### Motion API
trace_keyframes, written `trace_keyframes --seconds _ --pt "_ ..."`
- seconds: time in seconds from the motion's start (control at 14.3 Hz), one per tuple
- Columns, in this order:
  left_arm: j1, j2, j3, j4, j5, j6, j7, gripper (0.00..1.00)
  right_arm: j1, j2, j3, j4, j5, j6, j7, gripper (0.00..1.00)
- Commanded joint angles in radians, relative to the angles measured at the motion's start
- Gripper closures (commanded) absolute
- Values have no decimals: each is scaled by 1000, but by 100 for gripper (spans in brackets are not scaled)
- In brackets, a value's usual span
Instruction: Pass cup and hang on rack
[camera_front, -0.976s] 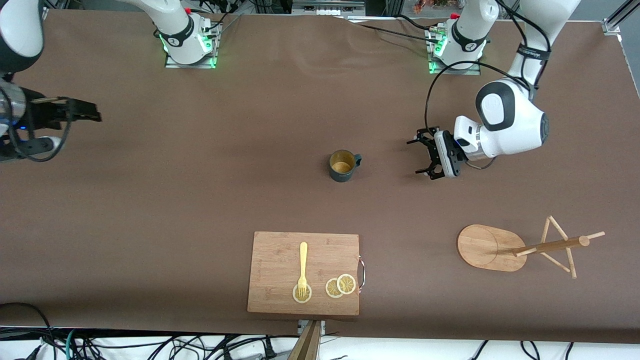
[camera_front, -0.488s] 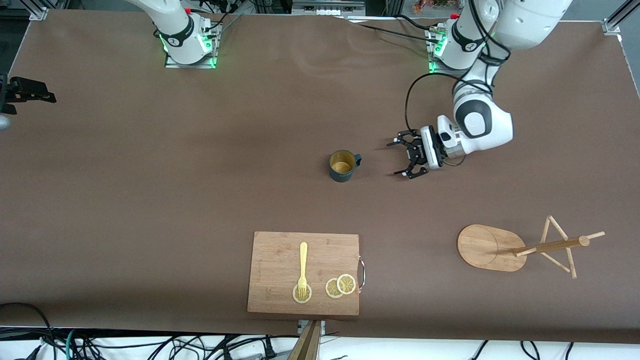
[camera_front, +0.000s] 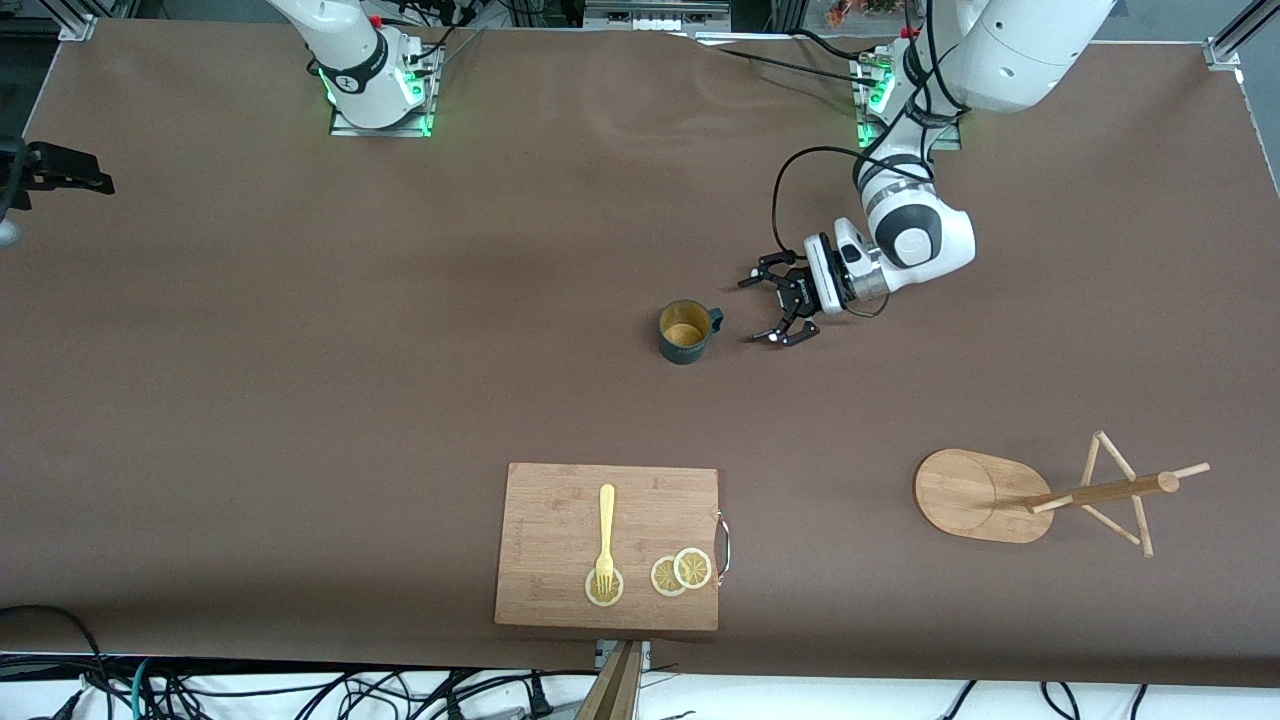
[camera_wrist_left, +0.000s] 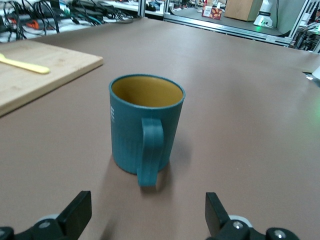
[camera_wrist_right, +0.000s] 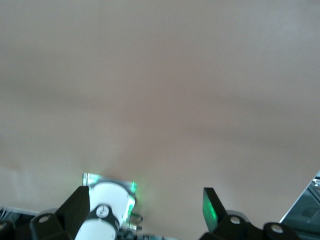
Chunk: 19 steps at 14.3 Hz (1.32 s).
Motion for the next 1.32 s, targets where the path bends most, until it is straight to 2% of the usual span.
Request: trace_keyframes --seconds 0.0,0.14,0.28,0.35,0.63,0.77,0.91,1.12,1.18,1.25 --pt "-25 32 -24 2 -134 10 138 0 -95 -117 123 -120 -4 137 38 0" --pt "-51 54 -27 7 -212 10 209 0 -117 -117 125 -117 16 205 36 0" --pt "-59 67 -28 19 -243 8 246 0 -158 -127 122 -112 95 166 100 0" --pt "-59 75 -28 27 -245 10 251 0 -157 -127 111 -105 106 144 140 0" --pt "-69 109 -28 70 -247 10 254 0 -115 -76 81 -30 60 133 151 0" --pt "-71 130 -27 102 -247 10 255 0 -85 -74 65 -28 56 144 159 0" --pt "-72 149 -27 116 -247 10 255 0 -33 -88 15 -29 57 122 159 0" --pt "-72 156 -27 130 -256 10 310 0 12 -85 10 -26 59 122 164 0" --pt "-72 164 -27 134 -262 10 326 3 7 -85 10 -26 66 122 165 0" --pt "-72 164 -27 134 -266 10 326 13 10 -87 4 -26 68 121 165 0"
